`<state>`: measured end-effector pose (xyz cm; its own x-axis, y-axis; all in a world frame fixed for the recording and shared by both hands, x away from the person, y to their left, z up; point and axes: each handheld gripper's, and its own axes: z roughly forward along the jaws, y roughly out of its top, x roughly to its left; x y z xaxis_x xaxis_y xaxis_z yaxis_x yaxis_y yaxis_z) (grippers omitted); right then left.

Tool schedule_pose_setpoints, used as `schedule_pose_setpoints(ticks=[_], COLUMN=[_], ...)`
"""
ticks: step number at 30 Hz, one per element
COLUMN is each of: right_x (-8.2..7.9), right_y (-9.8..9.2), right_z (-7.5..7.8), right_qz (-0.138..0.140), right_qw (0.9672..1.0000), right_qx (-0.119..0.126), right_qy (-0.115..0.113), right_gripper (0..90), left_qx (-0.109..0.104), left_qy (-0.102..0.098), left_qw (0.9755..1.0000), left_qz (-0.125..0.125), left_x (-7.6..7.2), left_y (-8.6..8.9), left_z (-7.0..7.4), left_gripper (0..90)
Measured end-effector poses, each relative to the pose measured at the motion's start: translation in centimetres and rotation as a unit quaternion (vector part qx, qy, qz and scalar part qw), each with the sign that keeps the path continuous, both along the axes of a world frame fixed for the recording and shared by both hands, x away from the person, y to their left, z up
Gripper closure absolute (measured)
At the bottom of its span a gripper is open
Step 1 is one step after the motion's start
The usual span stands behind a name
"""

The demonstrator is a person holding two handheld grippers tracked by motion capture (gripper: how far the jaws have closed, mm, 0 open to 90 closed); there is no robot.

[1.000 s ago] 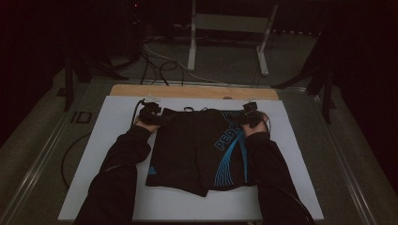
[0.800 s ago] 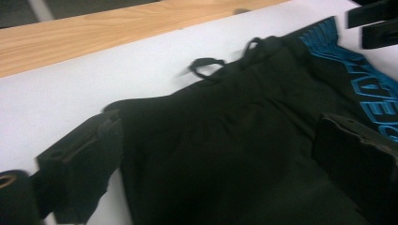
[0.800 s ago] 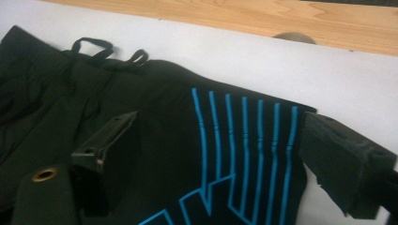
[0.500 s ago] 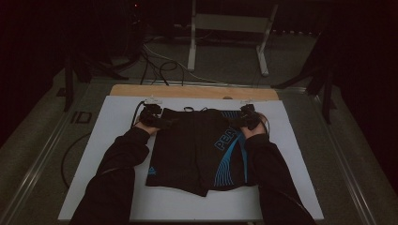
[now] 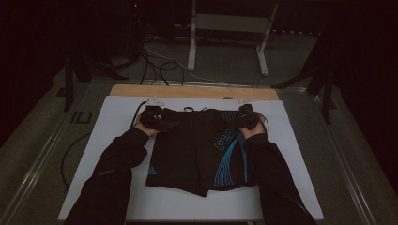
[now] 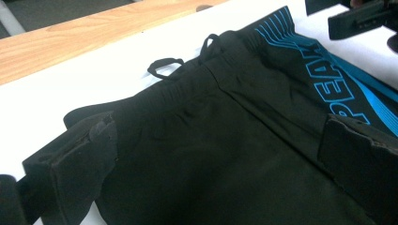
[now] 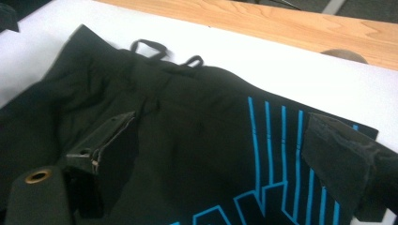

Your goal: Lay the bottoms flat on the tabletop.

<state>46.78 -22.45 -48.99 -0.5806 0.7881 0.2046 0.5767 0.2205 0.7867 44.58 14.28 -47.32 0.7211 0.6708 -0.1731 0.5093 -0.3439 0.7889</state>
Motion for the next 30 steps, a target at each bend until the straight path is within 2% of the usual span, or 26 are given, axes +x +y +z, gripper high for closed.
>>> schedule_pose_setpoints(ticks=[5, 6, 10, 15, 23, 30], right_x=[-0.2, -0.4, -0.7, -1.3, -2.1, -3.2], right_y=[0.1, 0.2, 0.3, 0.5, 0.8, 0.9], right_z=[0.4, 0.6, 0.8, 1.0, 0.9, 0.3], right_qz=[0.011, 0.024, 0.031, 0.042, 0.057, 0.075], right_qw=[0.9999, 0.9997, 0.9994, 0.9991, 0.9983, 0.9971], right_qx=[0.008, 0.009, 0.012, 0.002, 0.008, 0.010], right_qy=[0.002, 0.005, 0.003, -0.001, -0.003, -0.001], right_gripper=[10.3, 10.2, 10.2, 10.3, 10.2, 10.1], left_qx=[-0.004, -0.009, -0.005, -0.002, 0.001, 0.008], left_qy=[-0.005, -0.010, -0.011, -0.010, -0.011, 0.000], left_qw=[1.0000, 0.9999, 0.9997, 0.9995, 0.9992, 0.9986], left_qz=[-0.006, -0.011, -0.021, -0.028, -0.038, -0.052], left_x=[-0.5, -0.8, -1.4, -2.1, -2.9, -3.8], left_y=[-0.1, -0.1, -0.1, 0.0, 0.3, 0.6], left_z=[0.6, 1.0, 1.4, 1.6, 1.4, 0.5], left_gripper=[0.3, 0.3, 0.3, 0.3, 0.3, 0.3])
